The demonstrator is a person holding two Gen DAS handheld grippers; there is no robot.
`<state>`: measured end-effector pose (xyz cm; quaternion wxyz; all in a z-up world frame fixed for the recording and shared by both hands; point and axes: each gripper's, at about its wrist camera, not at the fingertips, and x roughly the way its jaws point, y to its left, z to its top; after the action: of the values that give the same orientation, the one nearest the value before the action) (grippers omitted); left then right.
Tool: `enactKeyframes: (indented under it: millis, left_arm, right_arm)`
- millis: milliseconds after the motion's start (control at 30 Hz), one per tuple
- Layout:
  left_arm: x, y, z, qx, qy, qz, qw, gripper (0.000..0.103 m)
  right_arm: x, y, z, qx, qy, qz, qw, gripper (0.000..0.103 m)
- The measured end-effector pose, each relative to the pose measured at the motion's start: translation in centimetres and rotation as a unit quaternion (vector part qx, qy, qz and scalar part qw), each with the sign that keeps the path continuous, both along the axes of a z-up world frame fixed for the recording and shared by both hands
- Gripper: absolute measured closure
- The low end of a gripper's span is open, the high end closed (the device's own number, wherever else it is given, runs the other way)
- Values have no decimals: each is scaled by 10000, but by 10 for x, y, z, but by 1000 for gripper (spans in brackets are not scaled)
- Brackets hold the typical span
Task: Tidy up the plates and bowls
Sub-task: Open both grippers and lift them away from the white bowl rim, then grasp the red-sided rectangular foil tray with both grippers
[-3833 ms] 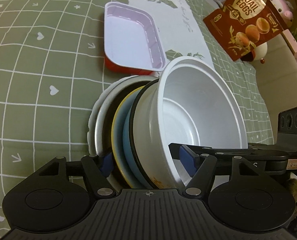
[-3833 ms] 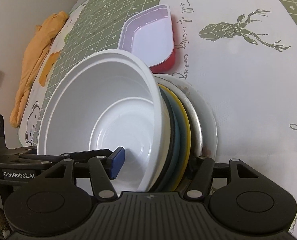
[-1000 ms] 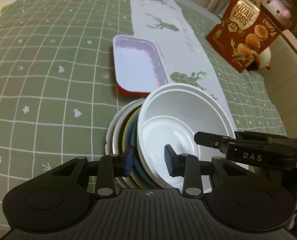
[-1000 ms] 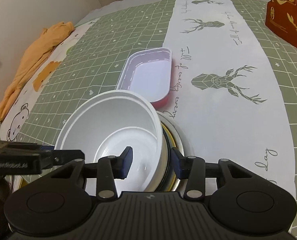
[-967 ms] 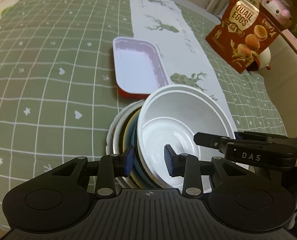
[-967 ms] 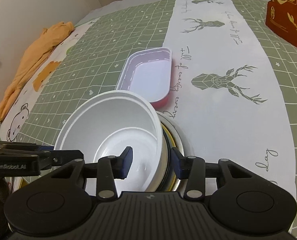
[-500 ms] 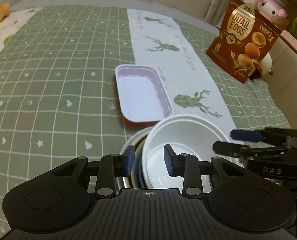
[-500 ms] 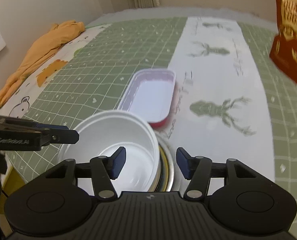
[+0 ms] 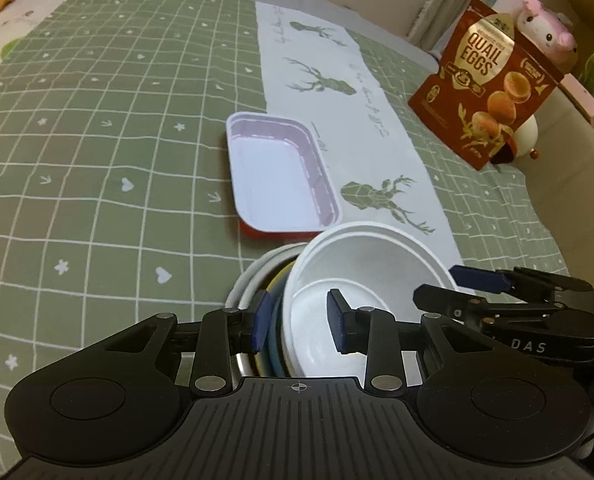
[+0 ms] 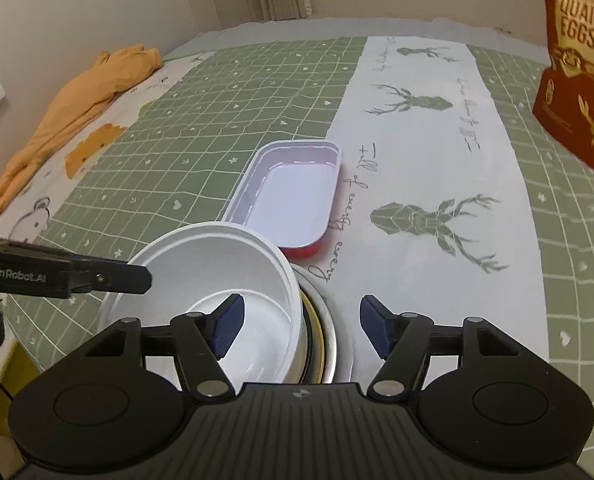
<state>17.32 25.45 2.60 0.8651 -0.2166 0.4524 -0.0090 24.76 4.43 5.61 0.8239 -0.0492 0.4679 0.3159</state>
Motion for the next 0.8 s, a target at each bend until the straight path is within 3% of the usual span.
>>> enactKeyframes:
  millis: [67, 167, 233, 400, 600, 700, 800]
  left_arm:
    - [-1, 0, -1, -42, 82, 15, 10000, 70]
    - [-2, -4, -2, -302, 87, -95, 9995, 71]
    - [-2, -10, 3, -256, 27, -115, 9996, 69]
    - [1, -9, 10, -185, -65, -46, 9998, 69]
    - [5, -7, -1, -254, 165, -78, 9995, 71]
    - [2, 8, 9, -592, -106, 1, 9982, 72]
    - [2, 29, 23, -609, -444, 303, 9967, 72]
  right_arm:
    - [-3, -3, -3, 84, 112, -21, 9999, 40]
    - [-10, -5, -8, 155, 310, 25, 9994, 62]
    - [-13, -6, -9, 254, 457, 69, 9986, 64]
    - [-18, -6, -6, 284, 422, -8, 9987, 64]
    - [-19, -2, -7, 114, 245, 114, 9996, 64]
    - [-18, -4, -4, 30, 153, 163, 9997, 63]
    - [-17, -8, 12, 86, -138, 238, 9996, 54]
